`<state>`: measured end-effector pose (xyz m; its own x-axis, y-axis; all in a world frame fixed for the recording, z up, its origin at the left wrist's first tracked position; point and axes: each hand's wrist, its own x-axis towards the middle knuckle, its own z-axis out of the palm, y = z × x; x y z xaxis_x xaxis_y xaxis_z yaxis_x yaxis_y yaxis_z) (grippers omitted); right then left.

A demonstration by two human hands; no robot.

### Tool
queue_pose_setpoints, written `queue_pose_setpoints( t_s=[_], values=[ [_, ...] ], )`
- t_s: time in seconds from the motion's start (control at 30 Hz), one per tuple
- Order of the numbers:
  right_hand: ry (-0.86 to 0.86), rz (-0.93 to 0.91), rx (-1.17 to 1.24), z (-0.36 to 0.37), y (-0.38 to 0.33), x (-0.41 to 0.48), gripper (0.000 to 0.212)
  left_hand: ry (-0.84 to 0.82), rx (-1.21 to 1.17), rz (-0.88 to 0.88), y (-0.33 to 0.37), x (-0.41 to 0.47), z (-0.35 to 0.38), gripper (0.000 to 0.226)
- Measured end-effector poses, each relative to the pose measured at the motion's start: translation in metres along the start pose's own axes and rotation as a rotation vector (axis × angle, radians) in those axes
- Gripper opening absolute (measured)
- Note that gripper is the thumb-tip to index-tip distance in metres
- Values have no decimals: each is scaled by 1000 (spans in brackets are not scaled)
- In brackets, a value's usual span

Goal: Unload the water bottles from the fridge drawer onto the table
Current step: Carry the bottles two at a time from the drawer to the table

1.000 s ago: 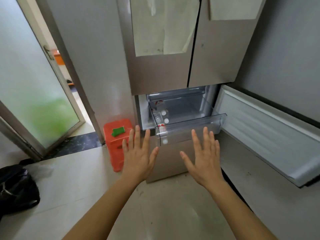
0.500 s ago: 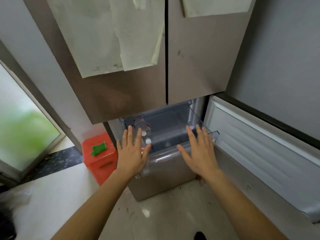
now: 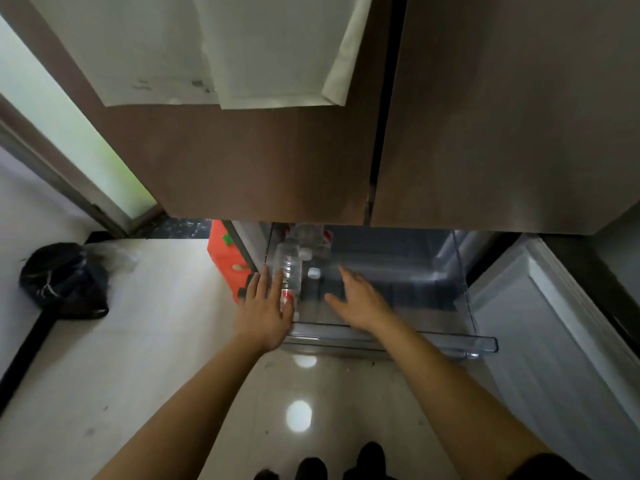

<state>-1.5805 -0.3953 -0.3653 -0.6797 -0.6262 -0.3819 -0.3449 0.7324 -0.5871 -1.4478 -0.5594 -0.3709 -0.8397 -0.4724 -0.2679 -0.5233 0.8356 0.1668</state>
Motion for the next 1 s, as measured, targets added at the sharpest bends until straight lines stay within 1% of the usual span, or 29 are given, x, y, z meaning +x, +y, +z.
queue_pose_setpoints(
  t_s=[0.13,0.2,0.27,0.33,0.47,0.53,0.6,0.7,0.8,0.87,0.93,1.0],
  values=[
    [-71,146,334,10,-15,45,74,-55,-19,-14,5,0,-10,74],
    [-73,213,533,13,-25,64,64,-81,-5,-1,9,-2,-17,73],
    [-80,260,740,15,-34,77,50,-123,25,30,15,-4,-26,65],
    [-79,280,873,17,-41,89,43,-171,57,39,16,-3,-34,64],
    [-114,289,990,23,-53,104,29,-262,89,19,7,7,-23,68],
    [-73,315,1019,22,-54,107,21,-238,118,5,2,10,-14,70],
    [-40,342,992,16,-49,105,14,-168,190,35,2,11,-10,71],
    [-12,377,1039,0,-38,91,24,-123,253,84,5,21,-18,81],
    [125,442,1054,-21,-15,71,37,-106,363,78,16,42,-22,88],
    [205,493,1026,-29,4,56,41,-163,443,50,24,53,-16,82],
    [228,551,998,-33,18,40,41,-241,539,30,29,60,-6,74],
    [242,618,1000,-37,29,23,43,-288,595,19,35,66,3,73]
  ],
)
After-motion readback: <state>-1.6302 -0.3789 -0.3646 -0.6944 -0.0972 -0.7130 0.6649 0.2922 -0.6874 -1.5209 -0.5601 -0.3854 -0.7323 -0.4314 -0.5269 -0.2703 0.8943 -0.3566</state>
